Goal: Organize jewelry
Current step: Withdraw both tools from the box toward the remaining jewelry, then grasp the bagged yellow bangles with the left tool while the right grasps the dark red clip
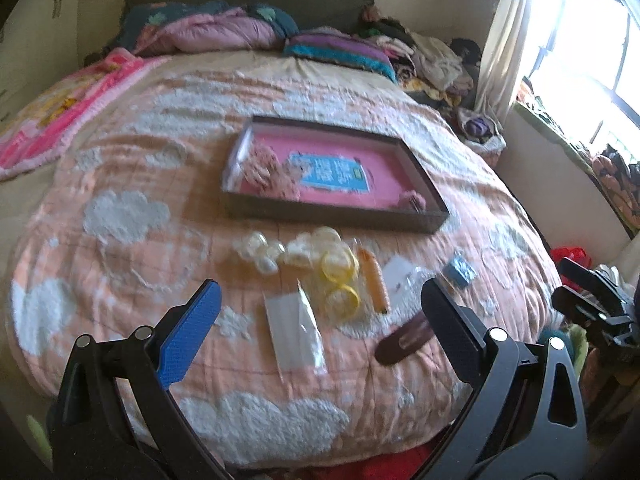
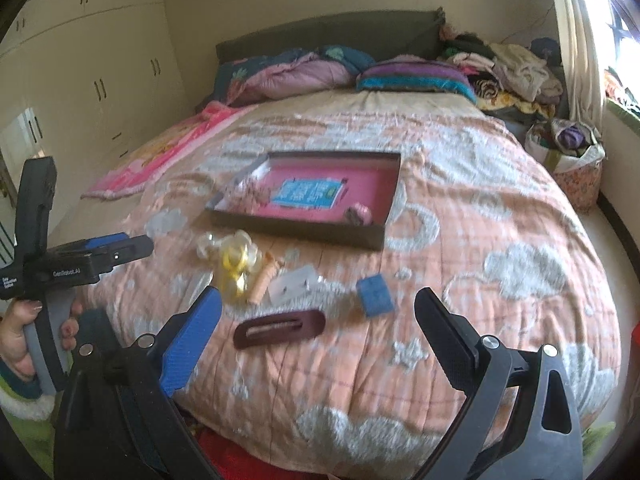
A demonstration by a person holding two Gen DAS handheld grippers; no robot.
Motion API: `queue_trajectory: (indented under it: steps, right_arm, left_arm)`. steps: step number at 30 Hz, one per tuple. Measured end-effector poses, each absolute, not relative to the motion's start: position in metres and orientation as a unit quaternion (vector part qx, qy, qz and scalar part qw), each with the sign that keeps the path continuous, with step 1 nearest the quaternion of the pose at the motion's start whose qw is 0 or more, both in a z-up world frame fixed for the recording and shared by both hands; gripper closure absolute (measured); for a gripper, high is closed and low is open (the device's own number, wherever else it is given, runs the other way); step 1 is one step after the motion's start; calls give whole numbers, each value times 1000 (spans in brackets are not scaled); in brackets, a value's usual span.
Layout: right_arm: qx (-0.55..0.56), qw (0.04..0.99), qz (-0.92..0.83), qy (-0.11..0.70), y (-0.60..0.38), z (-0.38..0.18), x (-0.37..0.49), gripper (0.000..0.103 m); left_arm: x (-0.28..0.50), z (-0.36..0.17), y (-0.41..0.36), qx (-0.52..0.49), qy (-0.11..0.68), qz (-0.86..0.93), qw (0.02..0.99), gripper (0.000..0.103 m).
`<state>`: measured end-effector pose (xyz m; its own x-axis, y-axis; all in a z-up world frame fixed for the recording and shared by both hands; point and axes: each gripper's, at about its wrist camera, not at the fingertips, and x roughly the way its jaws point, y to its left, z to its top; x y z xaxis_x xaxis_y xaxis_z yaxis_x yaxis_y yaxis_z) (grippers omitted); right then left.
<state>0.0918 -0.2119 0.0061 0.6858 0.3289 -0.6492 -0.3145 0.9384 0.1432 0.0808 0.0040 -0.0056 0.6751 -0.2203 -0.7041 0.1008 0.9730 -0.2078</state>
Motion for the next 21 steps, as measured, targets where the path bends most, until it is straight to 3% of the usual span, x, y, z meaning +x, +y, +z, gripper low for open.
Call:
queue_trajectory:
  steps: [10, 12, 15, 21]
  right_arm:
    - [15, 891, 199, 407, -196, -29, 92, 6]
    - [14, 889, 201, 412, -193, -33, 92, 6]
    - [12, 886, 204, 416, -191, -37, 94, 6]
    - [26, 877, 204, 434, -182, -51, 103, 7]
  left_arm:
    - [97, -36, -17, -73, 428, -118, 893, 11]
    - [104, -41, -22, -74, 435, -129, 888, 23]
    - [117, -50, -27, -81, 449, -144, 878, 34]
    - [142, -69, -34, -82, 469, -152, 866, 40]
